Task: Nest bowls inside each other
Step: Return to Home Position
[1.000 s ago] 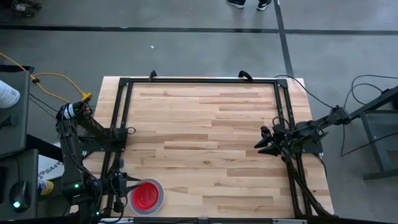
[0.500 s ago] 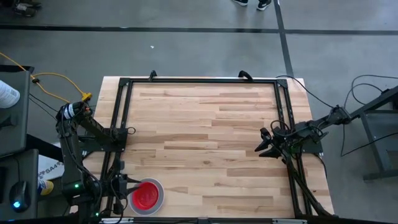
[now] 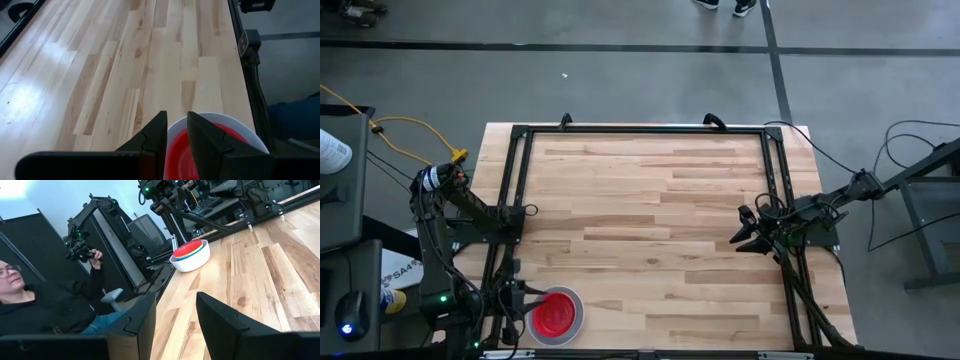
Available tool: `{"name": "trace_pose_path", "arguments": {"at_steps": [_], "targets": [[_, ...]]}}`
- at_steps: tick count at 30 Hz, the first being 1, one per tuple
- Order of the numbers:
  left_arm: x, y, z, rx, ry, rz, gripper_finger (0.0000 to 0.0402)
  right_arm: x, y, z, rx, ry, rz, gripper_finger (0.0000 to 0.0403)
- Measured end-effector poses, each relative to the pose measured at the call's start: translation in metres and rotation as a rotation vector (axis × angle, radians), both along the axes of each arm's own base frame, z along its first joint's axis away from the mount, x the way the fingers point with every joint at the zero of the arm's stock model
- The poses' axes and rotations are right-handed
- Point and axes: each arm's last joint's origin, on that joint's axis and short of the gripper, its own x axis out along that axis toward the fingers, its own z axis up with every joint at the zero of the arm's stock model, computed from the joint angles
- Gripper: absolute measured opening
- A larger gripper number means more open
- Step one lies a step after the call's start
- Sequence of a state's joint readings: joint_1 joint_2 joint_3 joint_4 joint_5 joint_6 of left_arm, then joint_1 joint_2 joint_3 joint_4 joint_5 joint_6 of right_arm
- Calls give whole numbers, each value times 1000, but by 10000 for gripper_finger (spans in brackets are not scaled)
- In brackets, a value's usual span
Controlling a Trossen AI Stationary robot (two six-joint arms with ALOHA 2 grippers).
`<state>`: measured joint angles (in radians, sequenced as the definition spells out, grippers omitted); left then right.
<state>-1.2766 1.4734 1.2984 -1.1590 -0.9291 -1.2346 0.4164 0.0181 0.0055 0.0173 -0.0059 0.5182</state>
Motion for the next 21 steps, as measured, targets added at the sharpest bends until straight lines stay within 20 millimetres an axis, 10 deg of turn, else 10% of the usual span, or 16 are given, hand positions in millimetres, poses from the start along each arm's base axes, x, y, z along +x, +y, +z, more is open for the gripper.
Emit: {"name": "trace_pose_path", "arguments": {"at_steps": [15, 21], "targets": [[5, -9, -10, 57, -123, 48, 74, 0, 0, 0, 0, 0, -2, 135], [4, -6, -45, 70, -126, 111, 74, 0, 0, 0, 0, -1, -3, 135]]}}
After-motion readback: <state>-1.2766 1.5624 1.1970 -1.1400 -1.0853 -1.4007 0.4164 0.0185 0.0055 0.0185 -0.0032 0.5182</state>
